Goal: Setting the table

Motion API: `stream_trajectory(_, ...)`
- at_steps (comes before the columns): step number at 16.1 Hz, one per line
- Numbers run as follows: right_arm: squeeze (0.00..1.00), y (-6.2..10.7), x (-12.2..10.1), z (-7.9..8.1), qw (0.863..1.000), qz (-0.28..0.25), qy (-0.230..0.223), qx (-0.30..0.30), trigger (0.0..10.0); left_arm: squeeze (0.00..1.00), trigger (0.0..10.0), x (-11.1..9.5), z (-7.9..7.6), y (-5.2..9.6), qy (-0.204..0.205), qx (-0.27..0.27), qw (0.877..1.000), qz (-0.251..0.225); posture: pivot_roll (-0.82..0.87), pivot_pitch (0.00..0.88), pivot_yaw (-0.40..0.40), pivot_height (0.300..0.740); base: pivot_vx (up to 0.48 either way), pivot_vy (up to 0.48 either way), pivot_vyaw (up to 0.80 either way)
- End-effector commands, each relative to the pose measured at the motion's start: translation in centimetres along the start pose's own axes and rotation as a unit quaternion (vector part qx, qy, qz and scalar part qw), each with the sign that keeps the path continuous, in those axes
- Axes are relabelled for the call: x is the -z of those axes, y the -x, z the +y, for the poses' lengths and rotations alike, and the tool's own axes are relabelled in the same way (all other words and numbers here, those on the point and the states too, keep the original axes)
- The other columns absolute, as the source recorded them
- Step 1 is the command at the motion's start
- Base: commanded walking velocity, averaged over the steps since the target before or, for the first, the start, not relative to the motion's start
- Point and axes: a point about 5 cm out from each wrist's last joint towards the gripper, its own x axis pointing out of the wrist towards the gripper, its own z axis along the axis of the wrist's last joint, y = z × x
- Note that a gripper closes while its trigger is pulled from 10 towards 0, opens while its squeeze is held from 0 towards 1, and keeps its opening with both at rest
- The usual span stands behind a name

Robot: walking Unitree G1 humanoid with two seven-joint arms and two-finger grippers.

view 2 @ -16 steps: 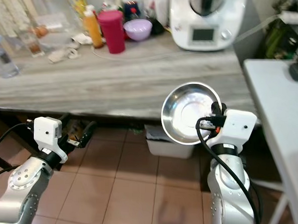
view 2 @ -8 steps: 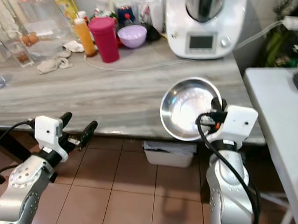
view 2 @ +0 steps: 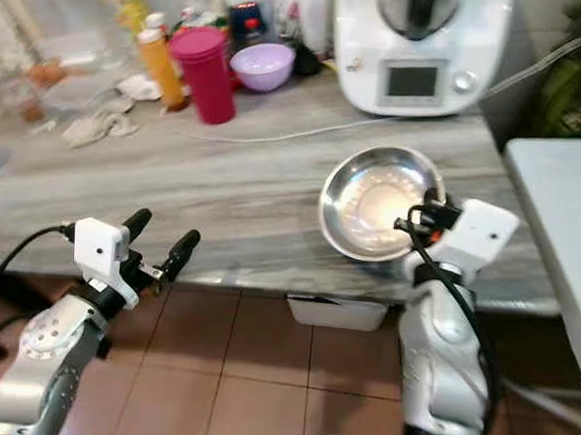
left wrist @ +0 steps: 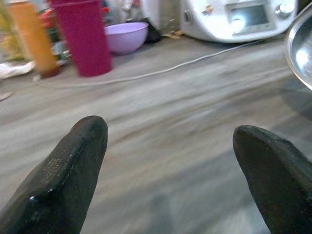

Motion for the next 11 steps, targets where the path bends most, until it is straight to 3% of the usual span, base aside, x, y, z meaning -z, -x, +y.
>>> stream_trajectory(1, 0.0, -0.5, 0.2, 1.4, 1.0, 0.006, -0.019, -0.023, 10.0, 0.0, 10.0, 0.2, 0.4, 0.7, -0.018, 0.009, 1.0, 0.011, -0.23, 0.102, 0.13, 0.74, 0.0, 0.0, 0.0)
stream_trajectory(6, 0.0, -2.8, 1.6, 3.5, 0.997, 0.041, -0.056, -0.033, 10.0, 0.0, 10.0, 1.0, 0.1, 1.6, -0.029, 0.044, 0.998, 0.033, -0.21, 0.111, 0.126, 0.74, 0.0, 0.0, 0.0)
stream_trajectory(8, 0.0, -3.7, 2.2, 4.3, 0.997, 0.053, -0.044, -0.033, 10.0, 0.0, 10.0, 1.3, -0.2, 1.9, -0.025, 0.051, 0.998, 0.038, -0.21, 0.114, 0.126, 0.74, 0.0, 0.0, 0.0)
stream_trajectory(11, 0.0, -4.6, 3.0, 5.1, 0.995, 0.066, -0.061, -0.045, 10.0, 0.0, 10.0, 1.3, -0.5, 1.8, -0.028, 0.071, 0.996, 0.038, -0.2, 0.113, 0.126, 0.74, 0.0, 0.0, 0.0)
